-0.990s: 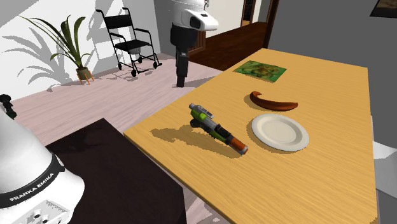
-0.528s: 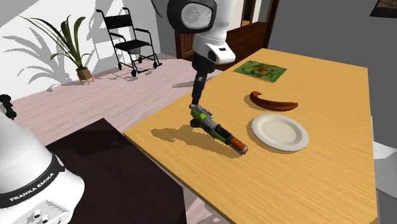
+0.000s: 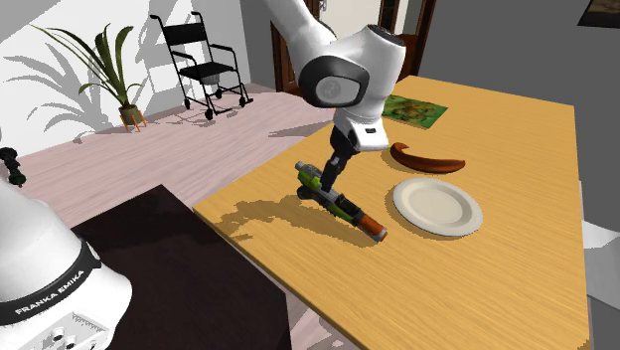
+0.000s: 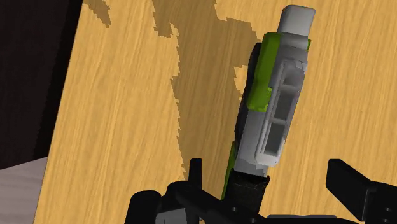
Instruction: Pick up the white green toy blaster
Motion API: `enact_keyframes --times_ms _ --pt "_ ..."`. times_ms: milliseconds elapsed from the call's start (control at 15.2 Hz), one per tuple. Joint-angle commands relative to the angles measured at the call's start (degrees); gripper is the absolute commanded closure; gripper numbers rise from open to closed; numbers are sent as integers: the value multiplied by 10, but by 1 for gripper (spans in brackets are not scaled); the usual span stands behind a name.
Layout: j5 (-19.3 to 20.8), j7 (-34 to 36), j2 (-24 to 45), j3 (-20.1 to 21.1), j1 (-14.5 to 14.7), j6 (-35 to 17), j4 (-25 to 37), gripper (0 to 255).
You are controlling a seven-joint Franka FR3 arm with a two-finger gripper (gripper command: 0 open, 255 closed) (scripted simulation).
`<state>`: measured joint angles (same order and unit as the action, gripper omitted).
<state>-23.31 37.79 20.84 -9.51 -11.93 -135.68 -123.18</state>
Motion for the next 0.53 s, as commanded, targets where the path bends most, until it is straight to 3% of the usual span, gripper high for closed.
enact_keyframes --times_ms 0,132,462 --pt "-31 9 38 1 -13 -15 21 0" --pt "-60 18 77 4 -27 -29 44 0" --pt "-75 6 107 12 -34 -49 53 0"
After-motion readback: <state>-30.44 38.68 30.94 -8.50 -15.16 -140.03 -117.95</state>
